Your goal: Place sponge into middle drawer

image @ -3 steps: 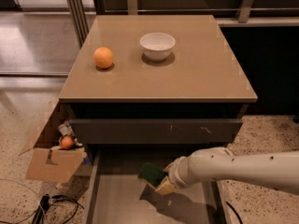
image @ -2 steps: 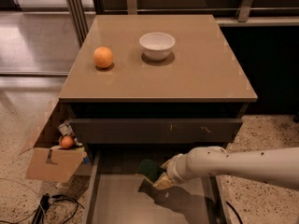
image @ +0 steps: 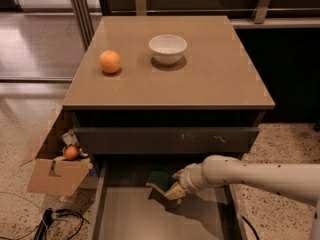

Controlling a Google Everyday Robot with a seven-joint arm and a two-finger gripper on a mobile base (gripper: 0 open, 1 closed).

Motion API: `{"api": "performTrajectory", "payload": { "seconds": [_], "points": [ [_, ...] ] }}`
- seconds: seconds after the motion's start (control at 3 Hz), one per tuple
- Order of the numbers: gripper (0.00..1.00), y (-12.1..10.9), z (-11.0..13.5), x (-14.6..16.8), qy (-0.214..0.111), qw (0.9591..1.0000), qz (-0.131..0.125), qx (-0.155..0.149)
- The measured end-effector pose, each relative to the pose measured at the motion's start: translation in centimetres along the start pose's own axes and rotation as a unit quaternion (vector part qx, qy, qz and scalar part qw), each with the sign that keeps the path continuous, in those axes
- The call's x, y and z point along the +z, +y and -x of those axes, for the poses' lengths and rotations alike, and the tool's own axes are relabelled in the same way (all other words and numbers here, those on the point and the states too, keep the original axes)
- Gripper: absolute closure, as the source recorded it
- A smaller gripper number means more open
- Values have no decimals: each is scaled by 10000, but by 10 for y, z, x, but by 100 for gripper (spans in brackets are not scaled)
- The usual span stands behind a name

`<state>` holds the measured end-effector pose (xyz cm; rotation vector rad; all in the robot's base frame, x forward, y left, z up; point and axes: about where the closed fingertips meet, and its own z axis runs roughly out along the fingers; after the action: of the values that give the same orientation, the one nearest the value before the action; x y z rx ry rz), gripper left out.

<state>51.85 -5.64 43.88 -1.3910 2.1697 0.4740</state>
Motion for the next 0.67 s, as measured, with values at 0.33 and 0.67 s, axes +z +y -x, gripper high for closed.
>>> {"api": "performTrajectory", "payload": {
  "seconds": [0.33, 0.67],
  "points": [
    [100, 10, -4, 13, -31, 9999, 90, -122],
    [100, 26, -24, 39, 59, 9996, 212, -161]
  ]
}}
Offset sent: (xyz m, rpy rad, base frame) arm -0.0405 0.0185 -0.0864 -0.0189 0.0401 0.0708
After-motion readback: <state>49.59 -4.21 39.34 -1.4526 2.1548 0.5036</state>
